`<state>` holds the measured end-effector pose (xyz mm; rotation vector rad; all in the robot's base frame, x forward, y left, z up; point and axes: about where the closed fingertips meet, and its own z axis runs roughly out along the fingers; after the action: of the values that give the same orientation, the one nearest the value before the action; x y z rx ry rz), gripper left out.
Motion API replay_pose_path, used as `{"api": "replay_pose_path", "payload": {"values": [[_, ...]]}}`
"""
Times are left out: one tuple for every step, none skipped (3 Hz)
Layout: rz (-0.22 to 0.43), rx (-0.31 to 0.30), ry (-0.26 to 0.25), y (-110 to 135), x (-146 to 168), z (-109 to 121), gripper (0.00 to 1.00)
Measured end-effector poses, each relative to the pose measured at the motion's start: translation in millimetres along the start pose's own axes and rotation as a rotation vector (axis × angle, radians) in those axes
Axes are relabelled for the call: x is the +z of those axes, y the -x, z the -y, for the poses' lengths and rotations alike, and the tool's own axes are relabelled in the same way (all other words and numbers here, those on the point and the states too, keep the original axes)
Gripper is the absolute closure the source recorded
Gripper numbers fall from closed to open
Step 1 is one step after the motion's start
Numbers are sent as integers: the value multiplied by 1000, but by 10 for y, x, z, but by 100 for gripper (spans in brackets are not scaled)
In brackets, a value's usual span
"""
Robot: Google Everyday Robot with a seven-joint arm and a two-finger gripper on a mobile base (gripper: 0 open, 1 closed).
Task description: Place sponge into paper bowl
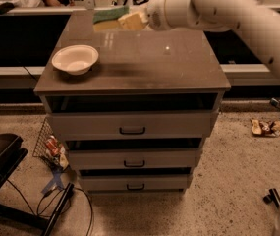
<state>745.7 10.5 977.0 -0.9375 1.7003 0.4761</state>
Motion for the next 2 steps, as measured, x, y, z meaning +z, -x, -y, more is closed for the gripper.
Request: {"api": "replay_pose_path", "payload": {"values": [[-1,20,74,-129,288,-266,100],[-23,4,119,-221,495,-566,100]]}}
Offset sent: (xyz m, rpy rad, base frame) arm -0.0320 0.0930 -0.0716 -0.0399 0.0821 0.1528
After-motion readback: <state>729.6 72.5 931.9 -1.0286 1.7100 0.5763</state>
